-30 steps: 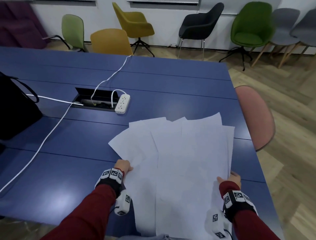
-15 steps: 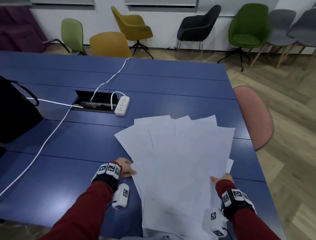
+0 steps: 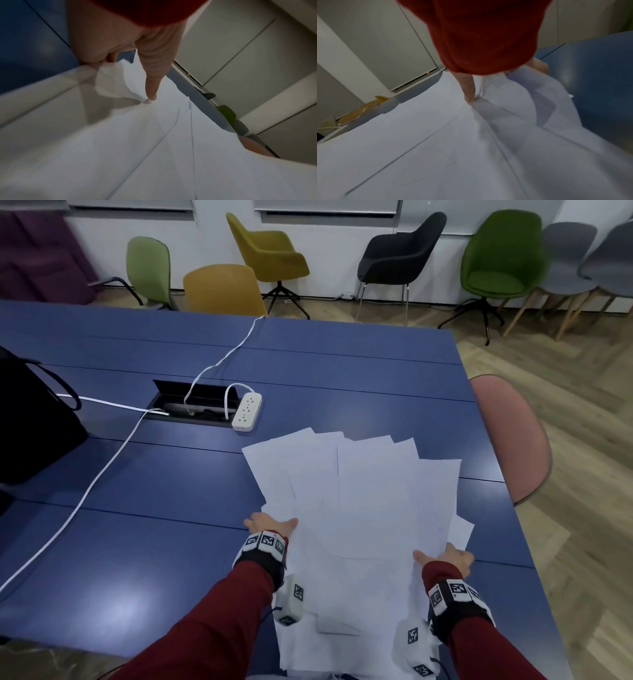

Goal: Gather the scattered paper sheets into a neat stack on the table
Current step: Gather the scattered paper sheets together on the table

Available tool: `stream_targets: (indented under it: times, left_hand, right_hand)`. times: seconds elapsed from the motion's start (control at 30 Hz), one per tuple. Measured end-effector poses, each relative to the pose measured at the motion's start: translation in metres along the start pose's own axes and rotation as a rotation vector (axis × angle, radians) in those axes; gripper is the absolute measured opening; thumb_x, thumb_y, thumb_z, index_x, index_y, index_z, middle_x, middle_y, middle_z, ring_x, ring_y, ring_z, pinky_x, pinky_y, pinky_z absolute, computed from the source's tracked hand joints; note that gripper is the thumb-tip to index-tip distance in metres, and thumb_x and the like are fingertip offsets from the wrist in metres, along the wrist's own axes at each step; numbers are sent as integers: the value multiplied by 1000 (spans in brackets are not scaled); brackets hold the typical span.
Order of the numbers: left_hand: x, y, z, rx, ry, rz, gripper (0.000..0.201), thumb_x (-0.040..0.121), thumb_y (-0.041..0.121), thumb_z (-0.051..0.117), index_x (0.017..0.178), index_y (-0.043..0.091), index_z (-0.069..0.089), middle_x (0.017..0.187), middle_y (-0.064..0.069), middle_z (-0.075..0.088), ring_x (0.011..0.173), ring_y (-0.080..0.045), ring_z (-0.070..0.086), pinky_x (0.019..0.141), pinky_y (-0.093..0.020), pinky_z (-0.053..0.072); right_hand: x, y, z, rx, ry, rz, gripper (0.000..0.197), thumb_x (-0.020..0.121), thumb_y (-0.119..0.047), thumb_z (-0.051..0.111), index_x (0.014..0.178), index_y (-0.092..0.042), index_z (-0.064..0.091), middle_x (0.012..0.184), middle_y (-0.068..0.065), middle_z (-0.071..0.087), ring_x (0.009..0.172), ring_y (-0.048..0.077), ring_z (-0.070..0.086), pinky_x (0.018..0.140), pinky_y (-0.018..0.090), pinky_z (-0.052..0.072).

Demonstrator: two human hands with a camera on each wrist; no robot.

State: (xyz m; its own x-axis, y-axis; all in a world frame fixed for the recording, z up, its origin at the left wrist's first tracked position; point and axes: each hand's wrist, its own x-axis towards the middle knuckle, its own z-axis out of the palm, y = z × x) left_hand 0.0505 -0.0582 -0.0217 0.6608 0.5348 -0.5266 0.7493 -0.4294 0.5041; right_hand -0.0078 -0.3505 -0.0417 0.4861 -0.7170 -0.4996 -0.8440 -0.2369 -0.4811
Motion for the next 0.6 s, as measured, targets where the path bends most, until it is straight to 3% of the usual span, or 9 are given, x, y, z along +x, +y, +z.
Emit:
stream_targets:
  times: [0.1,0.2,0.33,0.43,0.53,0.6]
  left_hand:
    - [-5,7,3,114,6,7,82,67,42,75,120,-9,39,124,-19,43,118,-32,45,95,-37,45]
    - [-4,9,7,96,-30,-10,85,61,38,80,120,-7,38,124,-18,40,111,-31,49,90,-35,49]
    - [-5,10,14,-32,-109,16,74,64,23,78,122,-4,42,127,-17,40,96,-34,56,77,-31,45]
    - [-3,10,16,-129,-138,27,55,64,22,75,110,-2,57,119,-16,58,94,-33,64,76,-30,51]
    - [2,7,16,-278,-193,9,45,56,22,77,94,0,68,102,-17,72,87,-31,70,82,-38,59]
    - [3,4,18,-339,-245,14,41,56,14,80,93,-2,69,100,-19,73,89,-32,71,84,-41,58]
  right_hand:
    - [-5,2,-4,191,50,43,71,69,-10,78,130,1,44,141,21,29,113,40,53,94,40,45]
    - [-2,2,-12,228,69,114,85,65,-16,81,135,2,37,140,25,36,125,39,45,102,44,41]
    - [-1,0,-14,226,-13,120,73,64,-16,81,124,4,45,124,27,57,113,40,58,94,41,47]
    - [2,-4,-12,209,-78,99,69,66,-11,78,126,2,47,126,25,57,114,37,58,98,39,45]
    - [5,-8,-10,203,-206,67,62,69,-7,78,124,6,54,124,23,60,109,34,60,98,37,44]
    - [3,-7,-7,229,-284,55,73,70,-7,78,133,7,42,129,24,55,115,34,56,99,37,41]
